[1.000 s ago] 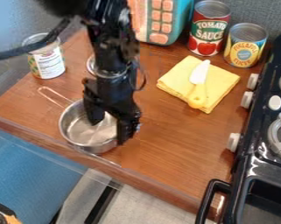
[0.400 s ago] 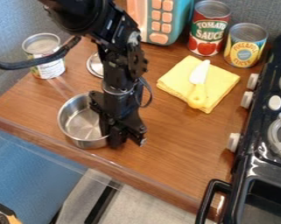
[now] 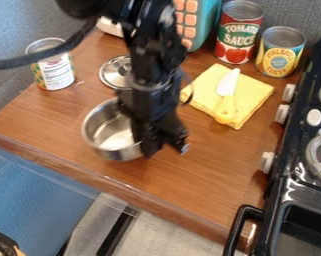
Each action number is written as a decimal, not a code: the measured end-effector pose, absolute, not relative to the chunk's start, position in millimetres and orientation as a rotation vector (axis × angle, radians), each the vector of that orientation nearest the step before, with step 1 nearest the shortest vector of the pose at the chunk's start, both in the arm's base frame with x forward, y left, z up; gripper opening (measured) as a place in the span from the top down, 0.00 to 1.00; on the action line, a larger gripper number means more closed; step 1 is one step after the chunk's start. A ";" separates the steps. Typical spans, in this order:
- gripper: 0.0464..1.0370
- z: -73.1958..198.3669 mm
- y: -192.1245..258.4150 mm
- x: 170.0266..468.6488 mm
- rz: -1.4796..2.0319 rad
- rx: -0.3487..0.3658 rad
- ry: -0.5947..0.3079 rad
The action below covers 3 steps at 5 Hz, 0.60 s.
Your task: Move the silver pot to the bottom right of the table.
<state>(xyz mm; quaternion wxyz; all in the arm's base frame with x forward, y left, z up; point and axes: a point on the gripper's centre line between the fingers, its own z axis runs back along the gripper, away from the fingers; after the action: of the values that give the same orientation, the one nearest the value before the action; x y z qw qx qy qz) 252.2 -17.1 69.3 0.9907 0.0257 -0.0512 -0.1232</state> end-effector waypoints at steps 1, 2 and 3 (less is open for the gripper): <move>0.97 83.0 -50.3 261.1 -0.281 0.014 -0.143; 0.97 69.3 -77.2 254.3 -0.314 0.025 -0.103; 0.97 46.6 -92.6 246.2 -0.324 0.059 -0.063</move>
<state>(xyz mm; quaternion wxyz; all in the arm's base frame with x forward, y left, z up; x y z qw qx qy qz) 246.2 -92.6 46.6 0.9860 0.0295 -0.0313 -0.1612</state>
